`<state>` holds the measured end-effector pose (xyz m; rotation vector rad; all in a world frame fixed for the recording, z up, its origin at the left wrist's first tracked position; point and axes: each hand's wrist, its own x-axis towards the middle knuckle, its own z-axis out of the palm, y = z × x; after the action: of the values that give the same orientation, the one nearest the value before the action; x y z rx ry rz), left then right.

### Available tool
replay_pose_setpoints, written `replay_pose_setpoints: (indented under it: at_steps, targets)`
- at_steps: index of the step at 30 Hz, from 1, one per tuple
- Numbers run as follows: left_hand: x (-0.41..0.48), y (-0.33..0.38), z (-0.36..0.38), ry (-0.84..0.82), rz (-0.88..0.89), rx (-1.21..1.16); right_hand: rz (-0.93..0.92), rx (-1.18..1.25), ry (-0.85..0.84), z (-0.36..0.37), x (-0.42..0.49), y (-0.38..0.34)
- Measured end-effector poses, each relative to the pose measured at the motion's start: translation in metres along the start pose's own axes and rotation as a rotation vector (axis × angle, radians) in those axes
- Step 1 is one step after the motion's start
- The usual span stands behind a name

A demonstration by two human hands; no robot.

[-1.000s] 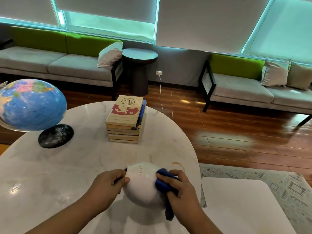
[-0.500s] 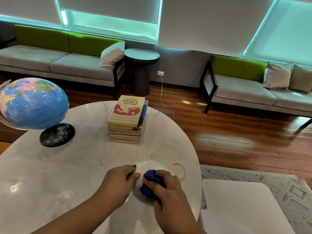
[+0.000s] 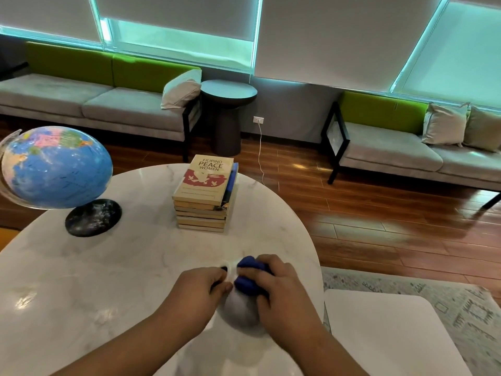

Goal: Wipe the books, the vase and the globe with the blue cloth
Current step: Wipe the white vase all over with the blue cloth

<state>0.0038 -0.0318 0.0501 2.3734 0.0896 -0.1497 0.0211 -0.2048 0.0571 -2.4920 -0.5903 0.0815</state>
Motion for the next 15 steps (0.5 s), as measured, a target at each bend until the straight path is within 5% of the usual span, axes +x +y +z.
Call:
replay_pose_setpoints:
  at_steps: [4, 8, 15]
  targets:
    - [-0.001, 0.002, 0.001, 0.029, 0.023, -0.011, 0.134, -0.019, 0.039, -0.010, 0.007, 0.014]
    - [-0.003, 0.006, 0.000, -0.007, 0.054, 0.033, -0.057, -0.064, -0.037, -0.009, 0.003, -0.007]
    - [-0.006, 0.012, -0.002, -0.024, 0.060, 0.070, 0.131, -0.141, -0.032, -0.016, 0.019, 0.010]
